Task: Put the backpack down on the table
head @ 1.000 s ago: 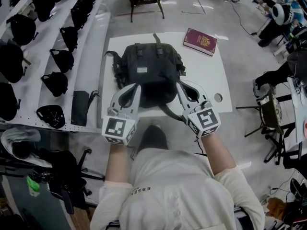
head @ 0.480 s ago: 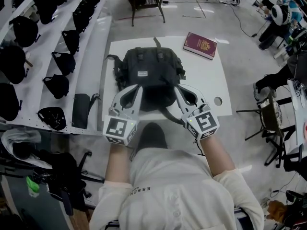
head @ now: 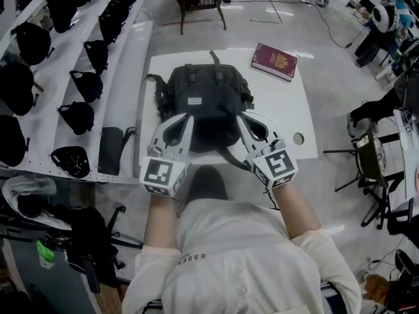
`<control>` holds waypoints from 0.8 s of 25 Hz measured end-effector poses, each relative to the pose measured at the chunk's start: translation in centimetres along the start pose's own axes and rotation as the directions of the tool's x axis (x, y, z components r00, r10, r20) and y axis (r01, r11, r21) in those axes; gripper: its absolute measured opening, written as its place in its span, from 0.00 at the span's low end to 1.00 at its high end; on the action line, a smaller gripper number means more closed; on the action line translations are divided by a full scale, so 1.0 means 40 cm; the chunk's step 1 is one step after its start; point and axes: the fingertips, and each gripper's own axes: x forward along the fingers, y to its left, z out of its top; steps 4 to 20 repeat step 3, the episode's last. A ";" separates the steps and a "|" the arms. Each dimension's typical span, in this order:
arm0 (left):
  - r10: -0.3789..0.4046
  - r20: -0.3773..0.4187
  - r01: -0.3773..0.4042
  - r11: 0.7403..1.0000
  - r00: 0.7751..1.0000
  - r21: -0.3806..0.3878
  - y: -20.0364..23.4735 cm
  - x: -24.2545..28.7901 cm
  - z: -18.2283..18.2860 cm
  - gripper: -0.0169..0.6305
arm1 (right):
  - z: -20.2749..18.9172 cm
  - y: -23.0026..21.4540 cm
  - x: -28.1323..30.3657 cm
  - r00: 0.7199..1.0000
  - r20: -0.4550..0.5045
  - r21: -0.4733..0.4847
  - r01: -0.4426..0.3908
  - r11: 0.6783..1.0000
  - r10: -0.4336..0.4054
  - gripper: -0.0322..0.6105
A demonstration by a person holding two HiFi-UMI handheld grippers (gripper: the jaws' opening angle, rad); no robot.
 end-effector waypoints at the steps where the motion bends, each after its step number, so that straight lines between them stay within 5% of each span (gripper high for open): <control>1: 0.002 -0.001 -0.002 1.000 1.000 0.002 0.002 0.002 -0.001 0.03 | -0.001 -0.002 0.001 1.000 0.000 -0.004 0.002 1.000 -0.002 0.07; 20: 0.005 -0.003 -0.005 1.000 1.000 0.005 0.004 0.005 -0.004 0.03 | -0.002 -0.006 0.004 1.000 -0.002 -0.014 0.007 1.000 -0.007 0.07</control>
